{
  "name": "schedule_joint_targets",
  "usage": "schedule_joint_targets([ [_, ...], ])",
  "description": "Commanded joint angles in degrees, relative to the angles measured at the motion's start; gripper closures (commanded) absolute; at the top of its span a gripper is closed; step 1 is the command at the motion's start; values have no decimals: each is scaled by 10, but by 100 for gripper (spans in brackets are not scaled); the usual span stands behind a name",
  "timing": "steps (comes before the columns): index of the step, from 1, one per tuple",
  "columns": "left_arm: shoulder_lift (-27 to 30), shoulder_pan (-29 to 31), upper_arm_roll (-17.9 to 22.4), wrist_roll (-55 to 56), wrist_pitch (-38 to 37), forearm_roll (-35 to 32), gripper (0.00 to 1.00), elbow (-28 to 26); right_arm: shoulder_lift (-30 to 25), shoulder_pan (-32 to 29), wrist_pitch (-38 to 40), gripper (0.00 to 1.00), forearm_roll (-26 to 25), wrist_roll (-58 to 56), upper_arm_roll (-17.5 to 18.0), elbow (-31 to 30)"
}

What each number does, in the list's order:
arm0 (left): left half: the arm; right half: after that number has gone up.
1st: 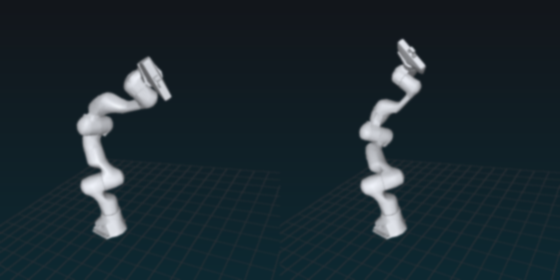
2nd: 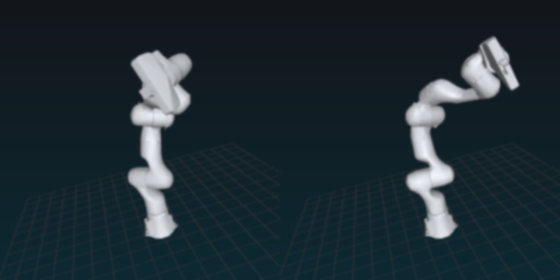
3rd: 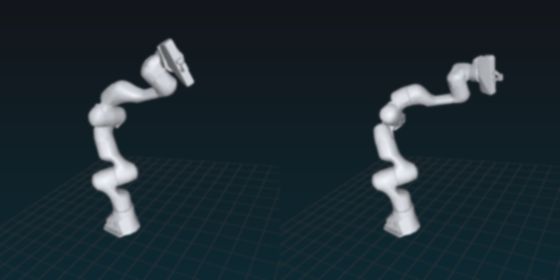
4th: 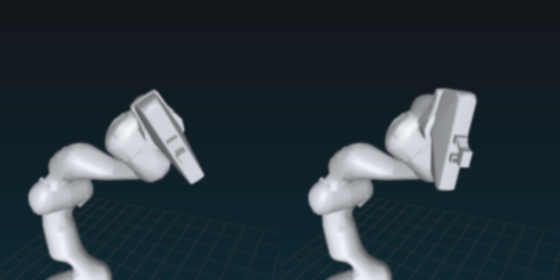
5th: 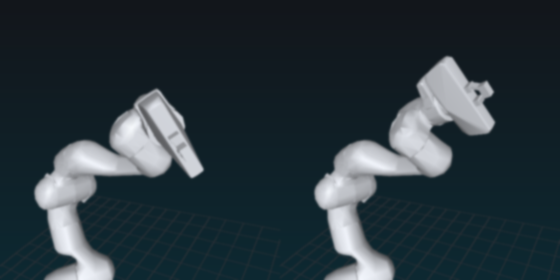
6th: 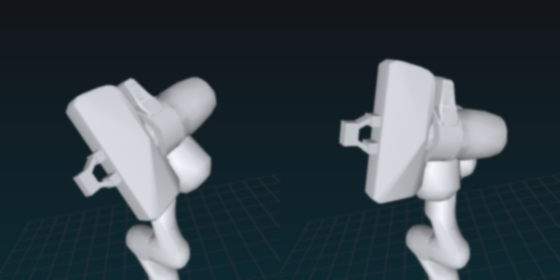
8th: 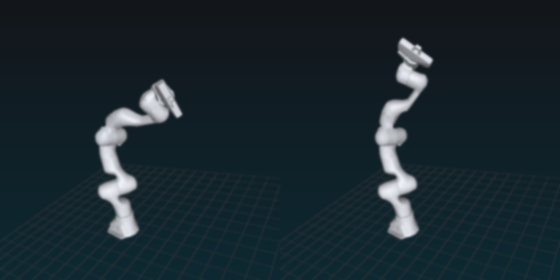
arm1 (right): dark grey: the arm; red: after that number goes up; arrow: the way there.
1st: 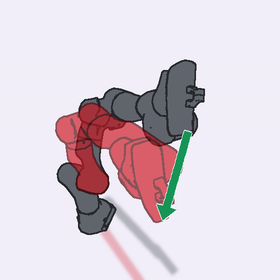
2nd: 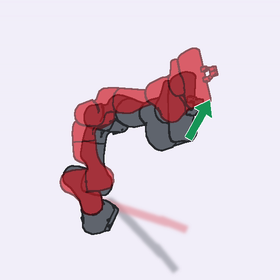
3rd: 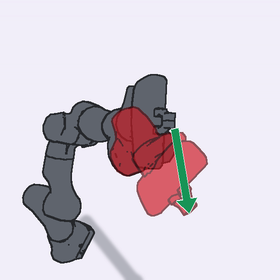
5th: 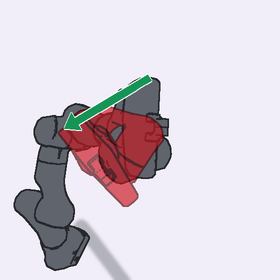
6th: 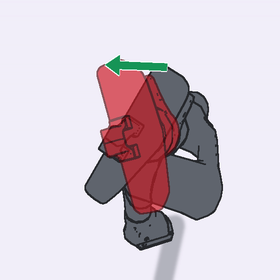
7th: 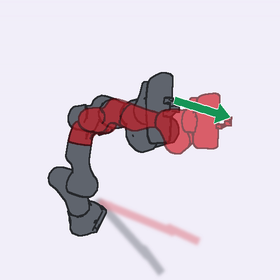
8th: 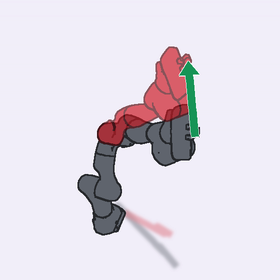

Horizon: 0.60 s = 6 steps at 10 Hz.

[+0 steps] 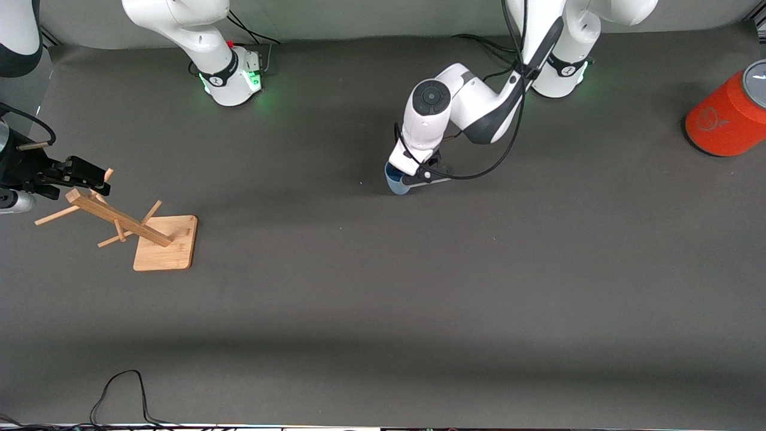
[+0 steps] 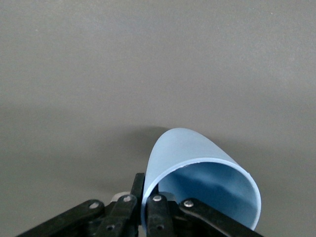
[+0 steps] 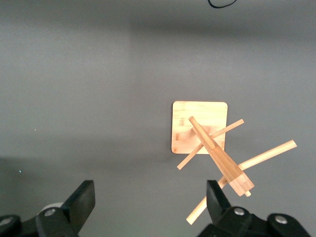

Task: Rotate and upright cup with both arms
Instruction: 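Rotate the blue cup upright with the left gripper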

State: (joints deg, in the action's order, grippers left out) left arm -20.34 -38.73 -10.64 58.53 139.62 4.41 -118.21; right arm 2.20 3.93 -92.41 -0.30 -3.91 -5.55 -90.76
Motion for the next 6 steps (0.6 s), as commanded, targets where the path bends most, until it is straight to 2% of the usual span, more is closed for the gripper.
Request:
schedule_joint_targets([
  [1, -6, -6, 3, 7, 14, 3, 100, -8, 1, 6, -8, 0, 1, -8, -5, 3],
  [2, -8, -3, 3, -1, 8, 2, 47, -8, 1, 6, -8, 0, 2, -8, -5, 2],
  [3, -8, -6, 4, -3, 3, 2, 12, -7, 1, 6, -8, 0, 2, -8, -5, 1],
  [4, -2, -5, 3, 8, -5, 3, 0, -6, 0, 6, -8, 0, 2, -8, -5, 0],
  [6, 19, 5, 5, 7, -78, 3, 0, 16, 0, 6, -8, 0, 5, -7, -6, -2],
])
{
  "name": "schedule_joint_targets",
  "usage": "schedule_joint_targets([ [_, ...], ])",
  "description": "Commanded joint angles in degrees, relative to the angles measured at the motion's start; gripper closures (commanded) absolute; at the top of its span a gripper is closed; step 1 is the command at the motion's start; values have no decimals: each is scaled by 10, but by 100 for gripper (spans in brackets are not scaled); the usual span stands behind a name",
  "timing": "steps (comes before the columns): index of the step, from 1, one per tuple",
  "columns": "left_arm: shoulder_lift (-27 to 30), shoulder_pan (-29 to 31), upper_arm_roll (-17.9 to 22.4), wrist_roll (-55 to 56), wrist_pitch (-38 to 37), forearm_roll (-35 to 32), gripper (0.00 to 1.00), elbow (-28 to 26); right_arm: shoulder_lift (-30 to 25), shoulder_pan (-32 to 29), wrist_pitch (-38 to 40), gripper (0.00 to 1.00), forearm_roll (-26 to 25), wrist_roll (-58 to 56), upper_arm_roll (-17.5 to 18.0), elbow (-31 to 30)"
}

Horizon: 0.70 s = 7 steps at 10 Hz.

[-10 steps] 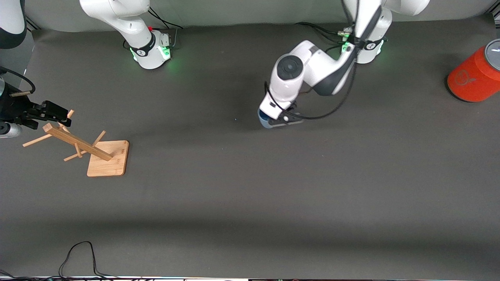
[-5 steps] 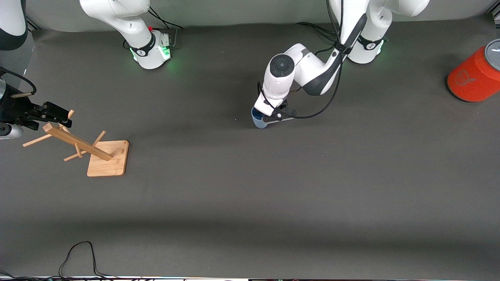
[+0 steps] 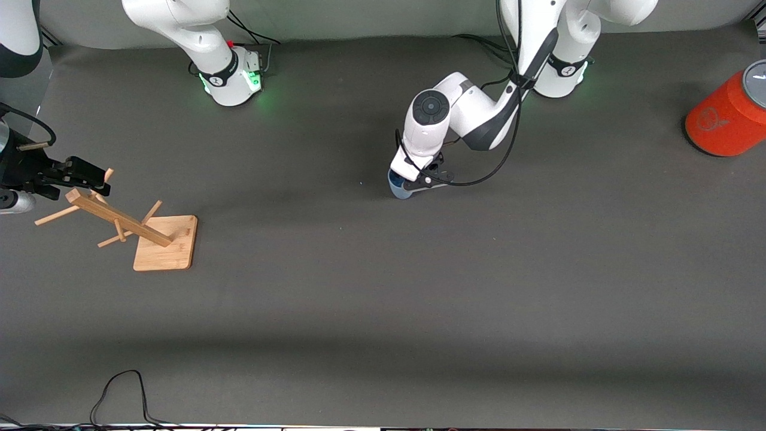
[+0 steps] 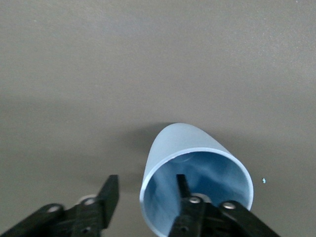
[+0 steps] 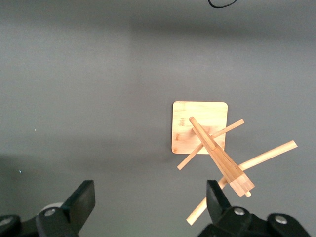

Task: Rotate and upright cup with both arms
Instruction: 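Rotate the blue cup upright with the left gripper, then open the left gripper and lift it away from the cup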

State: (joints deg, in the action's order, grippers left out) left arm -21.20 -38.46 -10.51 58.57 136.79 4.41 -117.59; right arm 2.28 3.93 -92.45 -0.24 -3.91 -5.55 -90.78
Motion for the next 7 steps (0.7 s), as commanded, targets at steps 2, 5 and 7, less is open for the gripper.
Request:
schedule_joint_targets([
  [2, 60, 25, 13, -6, -148, 2, 0, 42, -1, 5, -8, 0, 4, -7, -6, -2],
  [5, 124, 115, 29, -141, -269, -33, 0, 82, -1, 6, -7, 0, 4, -8, -6, -2],
  [7, 190, 215, 29, -286, -337, -39, 0, 90, -1, 6, -7, 0, 4, -8, -6, -2],
])
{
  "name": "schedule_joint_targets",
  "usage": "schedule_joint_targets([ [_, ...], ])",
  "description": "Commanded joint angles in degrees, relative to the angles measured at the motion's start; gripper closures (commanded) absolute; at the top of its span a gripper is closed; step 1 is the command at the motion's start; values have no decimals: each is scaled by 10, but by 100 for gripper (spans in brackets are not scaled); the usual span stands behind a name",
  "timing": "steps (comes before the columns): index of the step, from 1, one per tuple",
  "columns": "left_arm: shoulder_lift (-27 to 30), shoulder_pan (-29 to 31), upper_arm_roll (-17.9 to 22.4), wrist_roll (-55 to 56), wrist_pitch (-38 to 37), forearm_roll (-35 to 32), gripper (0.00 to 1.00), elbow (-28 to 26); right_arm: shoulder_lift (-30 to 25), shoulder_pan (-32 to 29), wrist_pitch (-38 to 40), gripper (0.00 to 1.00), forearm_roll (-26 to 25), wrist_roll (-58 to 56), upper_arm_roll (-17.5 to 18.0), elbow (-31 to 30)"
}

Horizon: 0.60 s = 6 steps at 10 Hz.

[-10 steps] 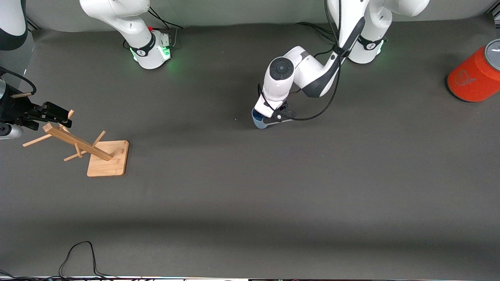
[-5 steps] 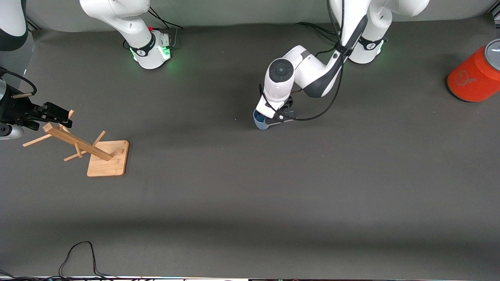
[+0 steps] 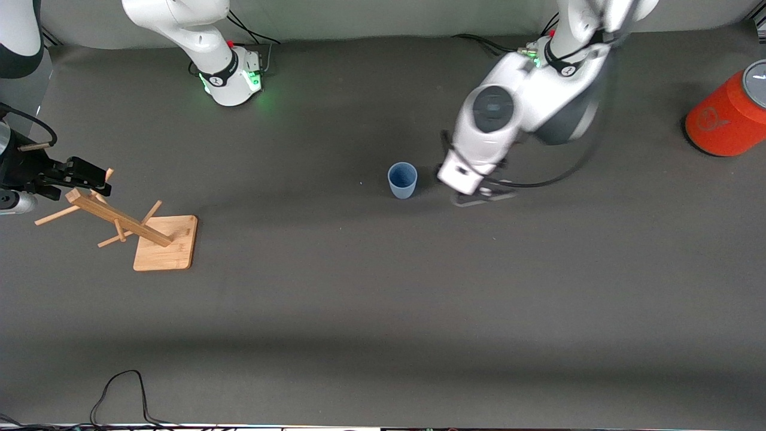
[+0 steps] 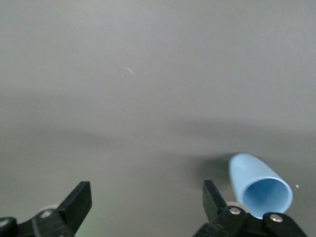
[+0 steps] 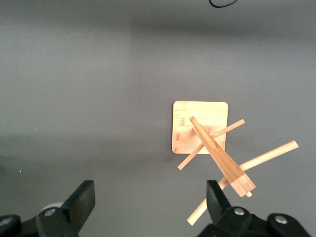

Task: Rotate and upright cup with both arms
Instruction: 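Open the left gripper and lift it away from the cup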

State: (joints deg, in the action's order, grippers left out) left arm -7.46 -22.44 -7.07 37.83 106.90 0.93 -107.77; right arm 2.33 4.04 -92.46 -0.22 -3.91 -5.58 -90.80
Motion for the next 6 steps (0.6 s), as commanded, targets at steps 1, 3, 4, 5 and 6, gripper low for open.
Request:
schedule_joint_targets([
  [1, 80, 103, -5, -138, -54, -4, 0, -9, -1, 5, -8, 0, 4, -8, -6, -2],
  [3, 114, 157, -4, -200, -61, -14, 0, -12, -1, 5, -7, 0, 4, -8, -6, -3],
  [4, 126, 172, -3, -225, -64, -30, 0, -13, -1, 5, -7, 0, 4, -8, -6, -3],
  [5, 138, 180, 11, -252, -81, -45, 0, -10, -1, 5, -7, 0, 3, -8, -6, -3],
  [6, 152, 180, 24, -302, -86, -44, 0, -10, -1, 5, -7, 0, 4, -8, -6, -3],
])
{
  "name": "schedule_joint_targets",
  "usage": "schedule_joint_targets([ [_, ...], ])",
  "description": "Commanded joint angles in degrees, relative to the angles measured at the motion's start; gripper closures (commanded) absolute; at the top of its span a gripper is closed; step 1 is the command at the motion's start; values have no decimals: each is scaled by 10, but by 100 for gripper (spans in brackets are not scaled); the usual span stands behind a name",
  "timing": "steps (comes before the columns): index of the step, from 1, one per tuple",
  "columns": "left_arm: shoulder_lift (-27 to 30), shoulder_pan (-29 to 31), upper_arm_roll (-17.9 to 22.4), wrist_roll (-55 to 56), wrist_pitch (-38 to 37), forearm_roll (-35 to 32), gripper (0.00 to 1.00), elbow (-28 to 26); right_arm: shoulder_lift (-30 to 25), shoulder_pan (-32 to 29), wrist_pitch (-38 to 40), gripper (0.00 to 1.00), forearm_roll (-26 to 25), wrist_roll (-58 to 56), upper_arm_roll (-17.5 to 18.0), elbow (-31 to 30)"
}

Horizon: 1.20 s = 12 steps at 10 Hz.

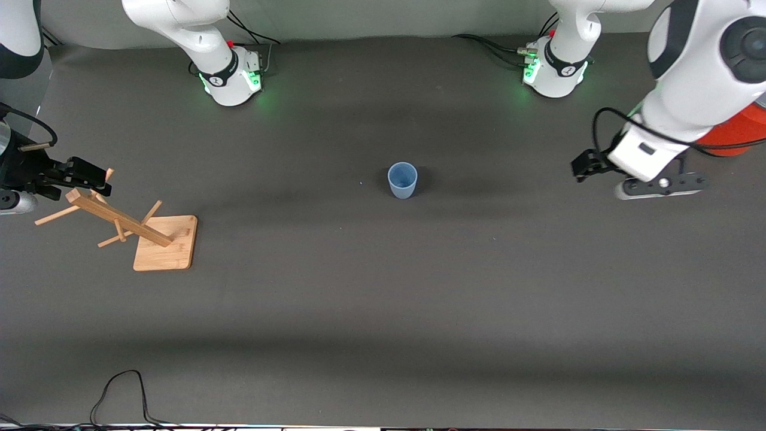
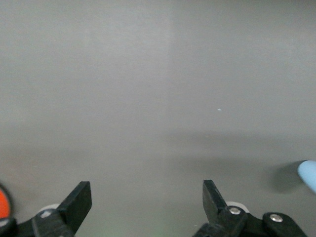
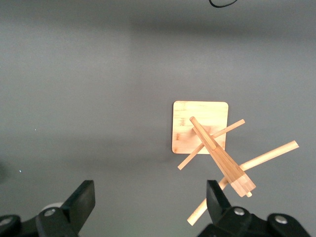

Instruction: Rotate and upright cup with both arms

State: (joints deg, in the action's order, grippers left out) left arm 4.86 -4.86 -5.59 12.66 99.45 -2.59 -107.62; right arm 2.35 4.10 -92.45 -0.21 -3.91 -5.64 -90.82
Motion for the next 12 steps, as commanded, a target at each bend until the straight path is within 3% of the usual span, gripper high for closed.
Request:
schedule_joint_targets([
  [1, 41, 11, 21, -63, -19, -1, 0, -12, -2, 5, -7, 0, 4, -8, -5, -2],
  [5, 66, 13, 82, -132, -37, 74, 0, -9, -2, 5, -7, 0, 4, -8, -4, -4],
  [7, 68, 8, 82, -130, 7, 52, 0, -9, -3, 5, -4, 0, 4, -8, -5, -4],
  [12, 49, 2, 67, -134, 1, 12, 0, 4, -2, 5, -3, 0, 1, -8, -4, -1],
])
